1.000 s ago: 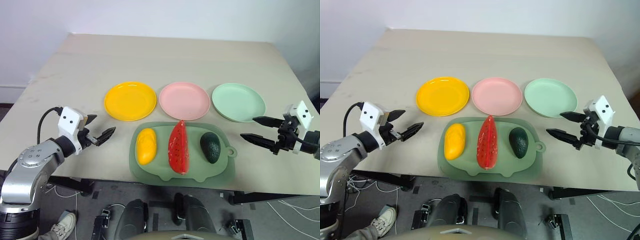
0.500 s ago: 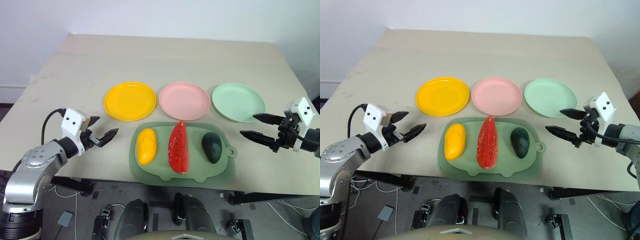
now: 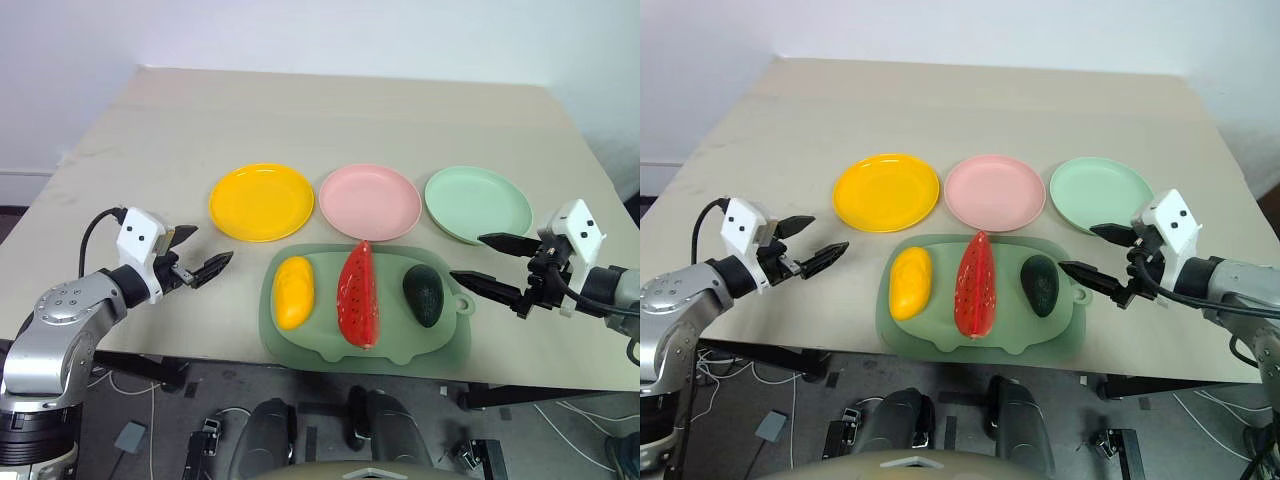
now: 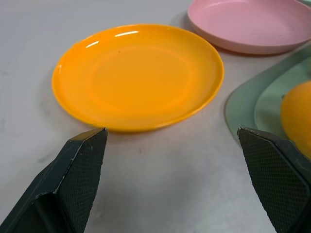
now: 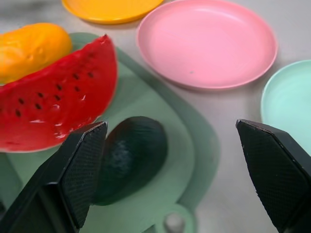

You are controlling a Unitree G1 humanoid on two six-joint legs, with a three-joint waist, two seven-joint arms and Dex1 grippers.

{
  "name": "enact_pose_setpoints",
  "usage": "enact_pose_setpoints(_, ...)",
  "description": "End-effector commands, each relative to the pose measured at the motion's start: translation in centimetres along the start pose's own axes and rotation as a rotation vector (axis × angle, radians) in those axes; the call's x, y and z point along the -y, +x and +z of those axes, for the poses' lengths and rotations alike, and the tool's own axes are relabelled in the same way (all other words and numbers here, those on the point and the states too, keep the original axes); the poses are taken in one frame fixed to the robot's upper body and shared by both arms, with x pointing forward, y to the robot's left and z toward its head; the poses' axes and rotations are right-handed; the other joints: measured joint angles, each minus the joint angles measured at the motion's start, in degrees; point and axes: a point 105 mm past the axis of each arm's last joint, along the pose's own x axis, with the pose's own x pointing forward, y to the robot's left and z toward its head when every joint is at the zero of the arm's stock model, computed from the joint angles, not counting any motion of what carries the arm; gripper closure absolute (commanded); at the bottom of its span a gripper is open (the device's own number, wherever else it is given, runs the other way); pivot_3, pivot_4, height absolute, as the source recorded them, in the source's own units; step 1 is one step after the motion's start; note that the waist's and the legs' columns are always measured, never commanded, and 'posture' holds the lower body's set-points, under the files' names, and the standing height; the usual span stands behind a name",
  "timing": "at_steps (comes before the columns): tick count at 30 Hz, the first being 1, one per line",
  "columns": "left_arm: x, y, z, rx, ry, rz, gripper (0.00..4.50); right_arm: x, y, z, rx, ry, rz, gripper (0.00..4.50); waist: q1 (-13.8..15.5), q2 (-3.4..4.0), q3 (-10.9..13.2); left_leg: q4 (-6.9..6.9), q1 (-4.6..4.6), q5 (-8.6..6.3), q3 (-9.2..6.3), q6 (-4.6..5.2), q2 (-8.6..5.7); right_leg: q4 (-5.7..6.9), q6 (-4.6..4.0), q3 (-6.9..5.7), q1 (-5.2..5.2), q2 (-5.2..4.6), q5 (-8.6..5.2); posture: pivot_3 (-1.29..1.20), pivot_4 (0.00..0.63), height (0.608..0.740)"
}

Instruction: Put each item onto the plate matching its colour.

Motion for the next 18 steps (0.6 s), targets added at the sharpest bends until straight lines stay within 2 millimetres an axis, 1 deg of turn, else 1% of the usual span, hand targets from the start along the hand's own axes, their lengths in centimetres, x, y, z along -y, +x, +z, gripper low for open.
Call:
enact_pose_setpoints(1,0.3,-0.2,1.2,0.034,0.035,0.001,0.02,-1.6,0.1,1.2,0.000,0.065,0.045,0.00,0.0,0.00,0.0,0.00,0.00,0.00,0.01,0.00,0.00,0.00,-0.16,0.01,-0.01,0.01,0.10,0.00,0.150,0.740)
enact_pose_setpoints(2,0.3,-0.3,1.1,0.031,0.031,-0.001,0.02,-2.2,0.2,1.5,0.002,0.086,0.063,0.00,0.0,0.00,0.0,0.00,0.00,0.00,0.00,0.00,0.01,0.01,-0.16,0.01,-0.02,0.02,0.10,0.00,0.150,0.740)
enact_pose_setpoints(5,0.4,-0.3,0.3,0.015,0.016,0.000,0.02,-2.1,1.1,1.2,-0.040,0.166,-0.004,0.00,0.0,-0.01,0.0,-0.03,0.00,0.00,-0.01,0.00,0.02,0.01,-0.16,0.01,-0.02,0.04,0.10,0.00,0.150,0.740)
enact_pose_setpoints(8,0.5,-0.3,-0.1,0.008,0.007,0.000,0.02,-2.7,1.8,0.9,-0.089,0.152,-0.027,0.00,0.2,0.00,0.0,-0.03,-0.04,0.00,-0.01,0.00,0.02,-0.01,-0.20,0.01,-0.04,-0.02,0.07,0.00,0.150,0.740)
enact_pose_setpoints(10,0.8,-0.3,-0.1,0.012,-0.001,-0.003,0.02,-2.5,2.4,0.7,-0.106,0.176,-0.055,0.00,0.1,-0.01,0.0,-0.03,-0.08,-0.01,-0.03,0.02,0.02,-0.04,-0.20,0.00,-0.06,-0.04,0.06,0.00,0.150,0.740)
enact_pose_setpoints(12,0.9,-0.3,0.1,0.028,-0.021,-0.006,0.02,-2.5,2.6,0.5,-0.139,0.151,-0.086,0.00,0.1,0.00,0.0,-0.02,-0.11,-0.01,-0.02,0.03,0.02,-0.06,-0.18,0.01,-0.06,-0.04,0.08,0.00,0.150,0.740)
enact_pose_setpoints(15,2.0,-0.7,0.8,0.054,-0.065,-0.078,0.02,-2.5,3.0,-0.1,-0.174,0.146,-0.114,0.00,0.1,-0.01,0.0,-0.02,-0.15,-0.01,-0.04,0.03,0.01,-0.06,-0.16,0.01,-0.08,-0.04,0.09,0.00,0.150,0.740)
enact_pose_setpoints(18,3.2,-1.1,0.9,0.039,-0.077,-0.155,0.02,-2.8,3.4,-1.0,-0.208,0.157,-0.119,0.00,0.0,-0.01,0.0,-0.02,-0.20,-0.02,-0.03,0.04,0.01,-0.07,-0.10,0.02,-0.13,-0.03,0.12,0.00,0.150,0.740)
